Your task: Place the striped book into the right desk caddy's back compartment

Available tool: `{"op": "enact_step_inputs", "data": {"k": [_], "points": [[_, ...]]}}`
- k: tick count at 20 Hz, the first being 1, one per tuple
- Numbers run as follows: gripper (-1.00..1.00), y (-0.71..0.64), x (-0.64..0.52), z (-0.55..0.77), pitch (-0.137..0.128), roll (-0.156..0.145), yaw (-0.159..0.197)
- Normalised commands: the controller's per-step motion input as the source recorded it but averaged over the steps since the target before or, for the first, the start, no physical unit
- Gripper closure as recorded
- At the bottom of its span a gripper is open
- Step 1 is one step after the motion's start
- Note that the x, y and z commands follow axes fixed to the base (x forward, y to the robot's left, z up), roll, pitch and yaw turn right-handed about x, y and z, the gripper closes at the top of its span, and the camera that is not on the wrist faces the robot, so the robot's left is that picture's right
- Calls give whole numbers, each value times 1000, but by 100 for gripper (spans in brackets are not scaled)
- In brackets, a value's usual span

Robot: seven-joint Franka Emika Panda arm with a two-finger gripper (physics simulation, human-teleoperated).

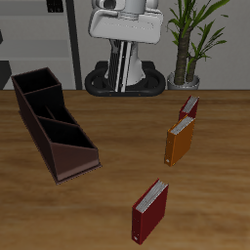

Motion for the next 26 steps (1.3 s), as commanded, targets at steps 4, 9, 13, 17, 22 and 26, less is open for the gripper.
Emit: {"op": "enact_step_inputs", "data": {"k": [4,9,13,17,22,26], "points": [[100,-54,-417,225,-48,-28,34],[100,-204,-238,25,8,-54,37],[100,-239,-181,-4,39,-65,-1],[100,-314,-266,15,35,-69,0],[100,-187,-127,11,11,-52,12],[100,-301,-167,86,10,-77,7]]}}
